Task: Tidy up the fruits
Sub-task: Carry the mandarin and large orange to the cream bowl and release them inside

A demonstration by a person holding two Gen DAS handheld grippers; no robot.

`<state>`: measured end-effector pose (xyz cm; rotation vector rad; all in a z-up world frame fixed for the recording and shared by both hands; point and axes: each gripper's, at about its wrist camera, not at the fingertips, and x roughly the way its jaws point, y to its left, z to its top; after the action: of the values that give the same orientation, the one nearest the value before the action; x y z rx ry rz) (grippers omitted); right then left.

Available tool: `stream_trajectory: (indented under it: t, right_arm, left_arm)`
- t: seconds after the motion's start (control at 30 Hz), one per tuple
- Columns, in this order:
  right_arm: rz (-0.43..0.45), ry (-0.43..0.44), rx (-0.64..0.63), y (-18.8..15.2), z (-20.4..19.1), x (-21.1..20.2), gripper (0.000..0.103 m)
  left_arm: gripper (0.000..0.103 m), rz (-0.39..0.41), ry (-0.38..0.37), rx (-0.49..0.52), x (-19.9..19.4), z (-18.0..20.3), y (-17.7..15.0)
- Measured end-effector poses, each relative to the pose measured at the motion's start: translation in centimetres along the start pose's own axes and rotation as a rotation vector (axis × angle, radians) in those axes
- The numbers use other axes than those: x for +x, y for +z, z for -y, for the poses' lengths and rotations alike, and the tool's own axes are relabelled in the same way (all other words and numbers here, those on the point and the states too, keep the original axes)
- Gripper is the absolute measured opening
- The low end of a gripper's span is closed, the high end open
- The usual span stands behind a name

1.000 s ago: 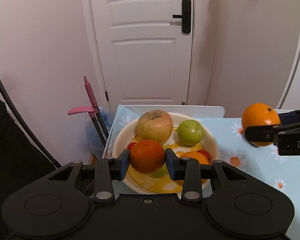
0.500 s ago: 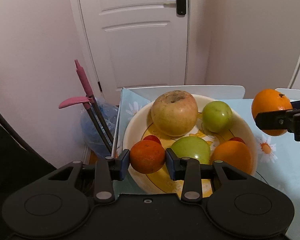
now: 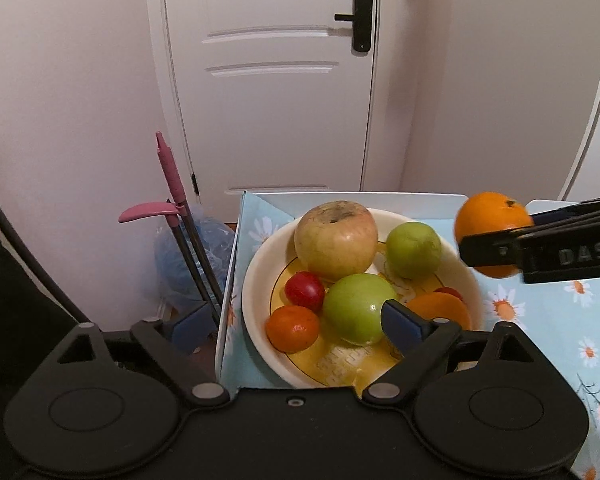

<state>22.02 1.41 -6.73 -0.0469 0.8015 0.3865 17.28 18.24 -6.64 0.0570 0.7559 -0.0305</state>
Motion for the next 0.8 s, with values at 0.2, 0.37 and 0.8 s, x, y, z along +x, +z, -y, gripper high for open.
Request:
stream_trajectory:
  t: [0.2,0.37,0.8]
  right_arm:
    - [-0.006,0.022,-0.032,0.4,-0.5,0.7,0.076]
    - [-0.006,0.039,-0.062,0.7,-1.1,2.1,0.076]
    - [-0.024,0.082,-0.122,0.8,-2.2,4.4,0.081]
  left_arm:
    - [0.095,-0.002,0.012,-0.013,-1.5,0.2,-0.5]
    - [0.095,0.001,0.033,-0.006,-2.1,0.5,-1.0]
    - [0.095,-0.019,0.076,-0.020,-2.0,0.6,-2.1]
